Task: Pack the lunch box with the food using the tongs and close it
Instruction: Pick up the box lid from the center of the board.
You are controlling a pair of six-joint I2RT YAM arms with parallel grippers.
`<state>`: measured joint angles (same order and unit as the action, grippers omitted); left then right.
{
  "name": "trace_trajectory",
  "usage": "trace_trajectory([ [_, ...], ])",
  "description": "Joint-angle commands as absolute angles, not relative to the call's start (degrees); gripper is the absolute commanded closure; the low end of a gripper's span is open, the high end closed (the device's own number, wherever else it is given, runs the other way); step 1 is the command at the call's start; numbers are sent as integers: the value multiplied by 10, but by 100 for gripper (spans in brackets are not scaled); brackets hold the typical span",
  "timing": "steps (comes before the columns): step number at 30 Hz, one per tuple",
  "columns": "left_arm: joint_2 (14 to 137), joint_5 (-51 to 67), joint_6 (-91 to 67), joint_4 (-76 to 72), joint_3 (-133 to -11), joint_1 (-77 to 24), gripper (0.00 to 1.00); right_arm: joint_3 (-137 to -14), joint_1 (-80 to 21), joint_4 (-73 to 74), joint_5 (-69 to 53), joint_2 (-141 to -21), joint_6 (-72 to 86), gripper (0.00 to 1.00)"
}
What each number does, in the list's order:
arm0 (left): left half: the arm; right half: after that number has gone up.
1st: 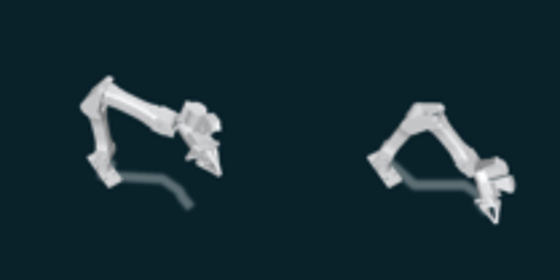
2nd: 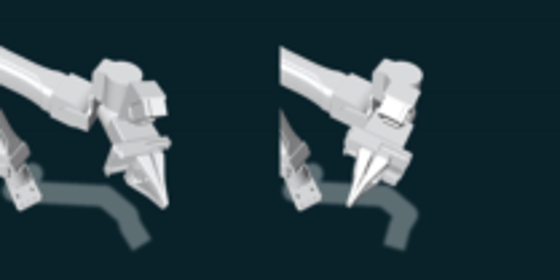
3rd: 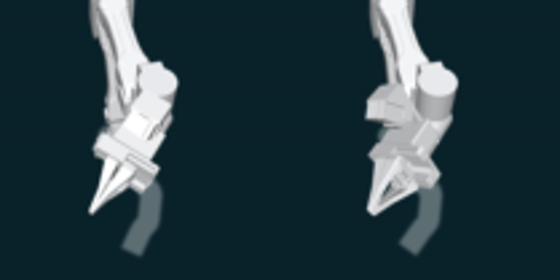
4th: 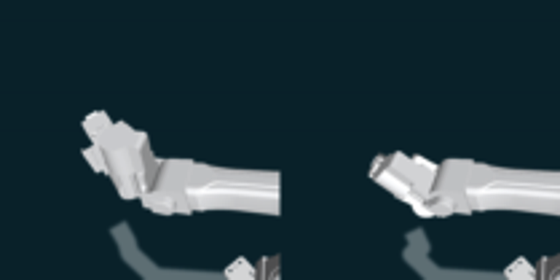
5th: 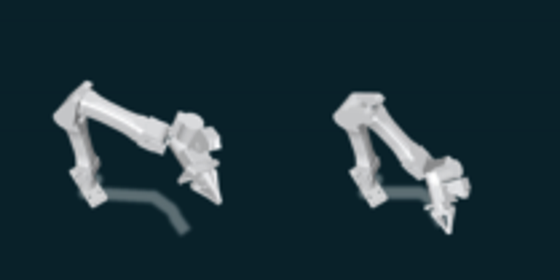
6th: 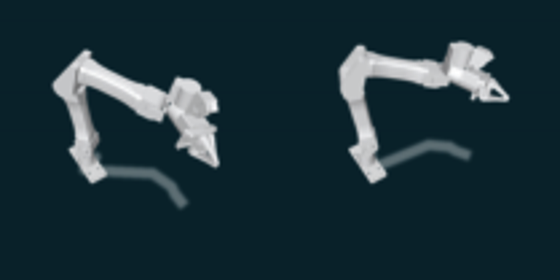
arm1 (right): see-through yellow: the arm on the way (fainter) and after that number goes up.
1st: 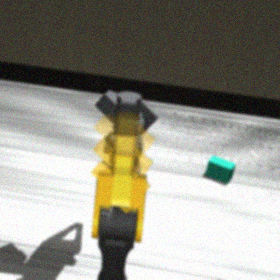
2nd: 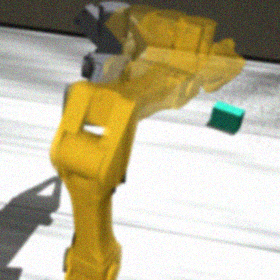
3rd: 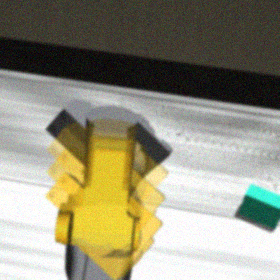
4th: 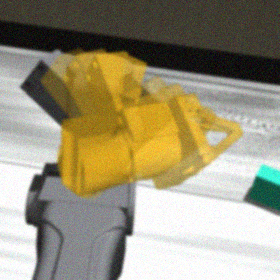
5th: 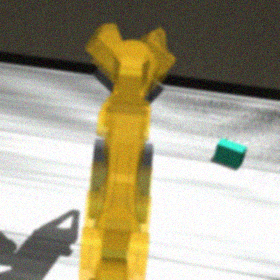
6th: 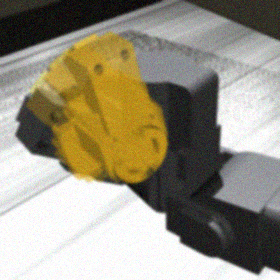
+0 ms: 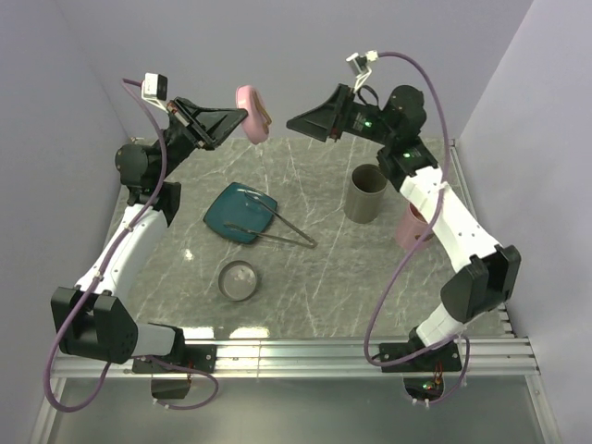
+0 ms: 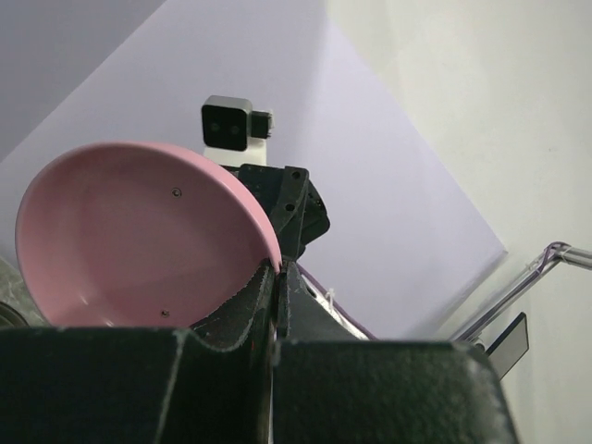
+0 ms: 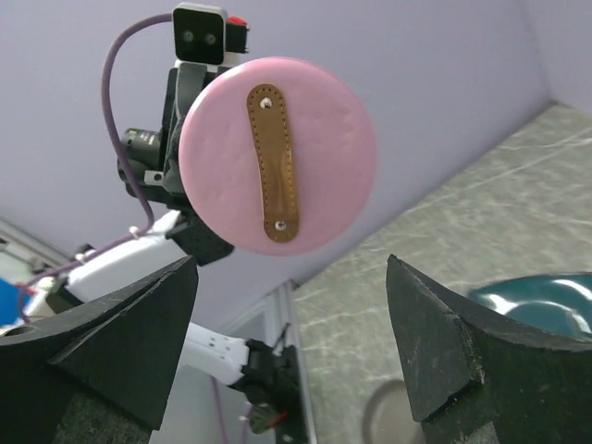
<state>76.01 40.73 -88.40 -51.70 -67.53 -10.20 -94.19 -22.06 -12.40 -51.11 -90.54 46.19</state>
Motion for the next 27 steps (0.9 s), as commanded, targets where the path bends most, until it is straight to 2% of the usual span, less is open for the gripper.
trace_trajectory([
  [1,755,394,-897,-536,-690,-98,100,-969,-245,-212,-504,-933,535,11],
  [10,751,395,-894,-535,-678,-96,100,-1029,-285,-162,-493,-953,503,15],
  [20,752,400,-888,-528,-676,-98,100,-1035,-299,-170,-500,-965,494,37],
  [27,751,407,-885,-530,-679,-105,100,-1054,-307,-140,-489,-975,464,39],
])
